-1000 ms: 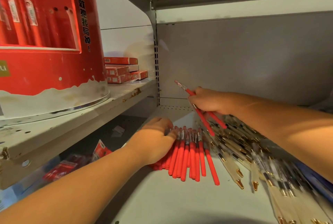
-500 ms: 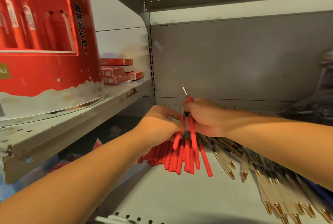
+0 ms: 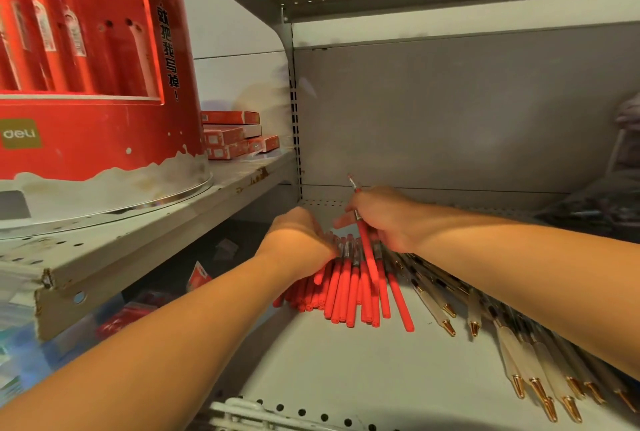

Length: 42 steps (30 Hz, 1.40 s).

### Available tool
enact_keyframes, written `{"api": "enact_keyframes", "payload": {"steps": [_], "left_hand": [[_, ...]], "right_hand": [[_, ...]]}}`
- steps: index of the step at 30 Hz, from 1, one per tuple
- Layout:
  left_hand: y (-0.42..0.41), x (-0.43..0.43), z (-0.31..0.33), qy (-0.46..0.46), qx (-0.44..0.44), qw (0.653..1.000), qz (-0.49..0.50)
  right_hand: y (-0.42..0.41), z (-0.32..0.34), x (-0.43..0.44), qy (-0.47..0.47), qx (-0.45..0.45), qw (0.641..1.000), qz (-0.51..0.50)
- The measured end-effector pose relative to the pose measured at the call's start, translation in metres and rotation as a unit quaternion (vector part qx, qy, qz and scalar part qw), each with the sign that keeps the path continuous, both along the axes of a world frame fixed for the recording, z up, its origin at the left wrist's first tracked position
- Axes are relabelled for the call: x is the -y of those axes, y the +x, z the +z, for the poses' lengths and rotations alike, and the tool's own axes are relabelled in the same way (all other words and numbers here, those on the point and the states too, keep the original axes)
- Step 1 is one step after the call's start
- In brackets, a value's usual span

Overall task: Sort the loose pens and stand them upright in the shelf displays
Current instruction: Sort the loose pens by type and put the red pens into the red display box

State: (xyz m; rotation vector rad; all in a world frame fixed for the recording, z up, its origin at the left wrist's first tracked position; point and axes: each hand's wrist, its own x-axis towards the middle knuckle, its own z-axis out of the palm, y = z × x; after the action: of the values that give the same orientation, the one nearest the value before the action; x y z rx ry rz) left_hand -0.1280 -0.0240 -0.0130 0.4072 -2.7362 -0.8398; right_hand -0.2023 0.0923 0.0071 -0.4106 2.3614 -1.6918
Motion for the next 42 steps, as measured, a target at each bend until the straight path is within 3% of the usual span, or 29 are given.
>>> {"api": "enact_keyframes", "payload": {"steps": [4, 10, 14, 19, 22, 28, 32, 35, 42], "left_hand": [[-0.004, 0.003, -0.009, -0.042, -0.009, 0.999, -0.004], [-0.007, 0.001, -0.011, -0.013, -0.015, 1.0, 0.0], [-0.007, -0.005, -0.008, -0.058, -0.001, 0.998, -0.021], [-0.009, -0.012, -0.004, -0.118, 0.031, 0.992, -0.043], [-0.007, -0.01, -0.001, -0.125, 0.038, 0.99, -0.048], [-0.005, -0.015, 0.012, -0.106, 0.042, 0.992, -0.053], [-0.005, -0.029, 0.019, -0.123, 0.035, 0.989, -0.071], [-0.01, -0.041, 0.018, -0.193, 0.043, 0.974, -0.11], [-0.032, -0.055, 0.005, -0.265, 0.116, 0.949, -0.125]], "right_hand": [[0.002, -0.003, 0.005, 0.001, -0.022, 1.0, -0.005], [0.004, -0.006, -0.001, 0.027, -0.059, 0.997, -0.047], [0.011, -0.004, -0.02, 0.023, -0.044, 0.998, -0.047], [0.029, -0.011, -0.042, 0.153, -0.066, 0.985, -0.041], [0.046, -0.016, -0.054, 0.212, -0.096, 0.972, 0.022], [0.054, -0.01, -0.072, 0.324, -0.232, 0.9, 0.177], [0.026, 0.005, -0.086, 0.294, -0.24, 0.917, 0.119], [-0.005, 0.017, -0.093, 0.28, -0.239, 0.928, 0.055], [-0.039, 0.006, -0.063, 0.381, -0.222, 0.896, 0.045]]}}
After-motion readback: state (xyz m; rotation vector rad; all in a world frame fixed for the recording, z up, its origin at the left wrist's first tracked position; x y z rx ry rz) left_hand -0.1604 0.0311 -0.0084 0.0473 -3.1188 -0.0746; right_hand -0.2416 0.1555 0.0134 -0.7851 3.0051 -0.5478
